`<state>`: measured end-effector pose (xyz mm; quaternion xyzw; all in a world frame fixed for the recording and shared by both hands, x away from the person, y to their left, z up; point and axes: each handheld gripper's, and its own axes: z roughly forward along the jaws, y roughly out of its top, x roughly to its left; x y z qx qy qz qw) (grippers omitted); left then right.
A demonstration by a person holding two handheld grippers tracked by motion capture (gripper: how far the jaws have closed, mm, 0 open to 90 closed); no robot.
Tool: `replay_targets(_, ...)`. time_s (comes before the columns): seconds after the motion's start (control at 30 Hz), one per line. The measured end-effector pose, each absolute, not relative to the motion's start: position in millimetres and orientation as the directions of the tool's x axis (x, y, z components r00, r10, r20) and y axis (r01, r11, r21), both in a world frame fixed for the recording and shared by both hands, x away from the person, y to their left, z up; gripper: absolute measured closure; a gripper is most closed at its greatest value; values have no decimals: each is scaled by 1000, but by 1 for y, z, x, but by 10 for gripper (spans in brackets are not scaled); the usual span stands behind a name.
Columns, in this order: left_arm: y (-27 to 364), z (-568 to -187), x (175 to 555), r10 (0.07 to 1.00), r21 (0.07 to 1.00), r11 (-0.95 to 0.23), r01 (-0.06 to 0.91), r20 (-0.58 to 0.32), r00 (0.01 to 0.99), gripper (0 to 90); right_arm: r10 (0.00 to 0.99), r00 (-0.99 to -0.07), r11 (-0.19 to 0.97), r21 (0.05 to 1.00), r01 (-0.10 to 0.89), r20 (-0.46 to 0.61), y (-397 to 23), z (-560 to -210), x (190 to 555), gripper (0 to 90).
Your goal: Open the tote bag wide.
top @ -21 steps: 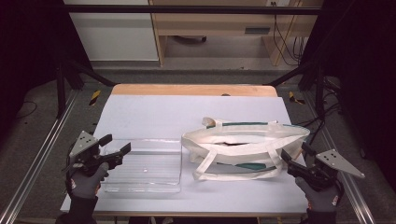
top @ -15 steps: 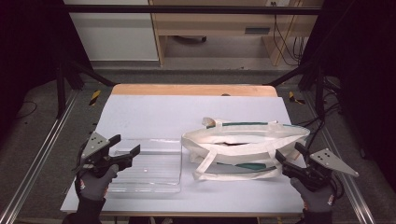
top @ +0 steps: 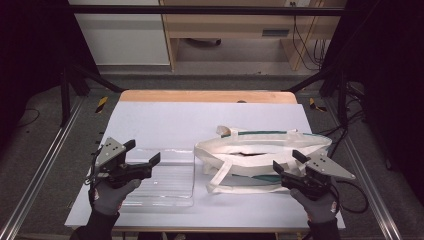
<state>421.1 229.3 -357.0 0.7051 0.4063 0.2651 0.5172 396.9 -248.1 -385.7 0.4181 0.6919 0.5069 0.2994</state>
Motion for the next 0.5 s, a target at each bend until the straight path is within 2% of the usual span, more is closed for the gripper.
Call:
replay_targets(0.1, 223, -353, 424, 847, 948, -135, 287, -40, 530, 132, 867, -499, 152, 949, 277, 7, -240, -386, 399, 269)
replay_targets(0.13, 218, -350, 428, 847, 947, -138, 289, -38, 530, 193, 857, -515, 173, 943, 286, -1, -231, -388, 401, 269)
replay_targets(0.2, 211, -347, 433, 839, 947, -139, 289, -42, 542, 233, 846, -532, 186, 937, 297, 1, -223, -391, 404, 270)
replay_targets(0.5, 181, -342, 451, 805, 945, -151, 289, -52, 592, 350, 815, -578, 257, 913, 316, -30, -199, -403, 411, 269)
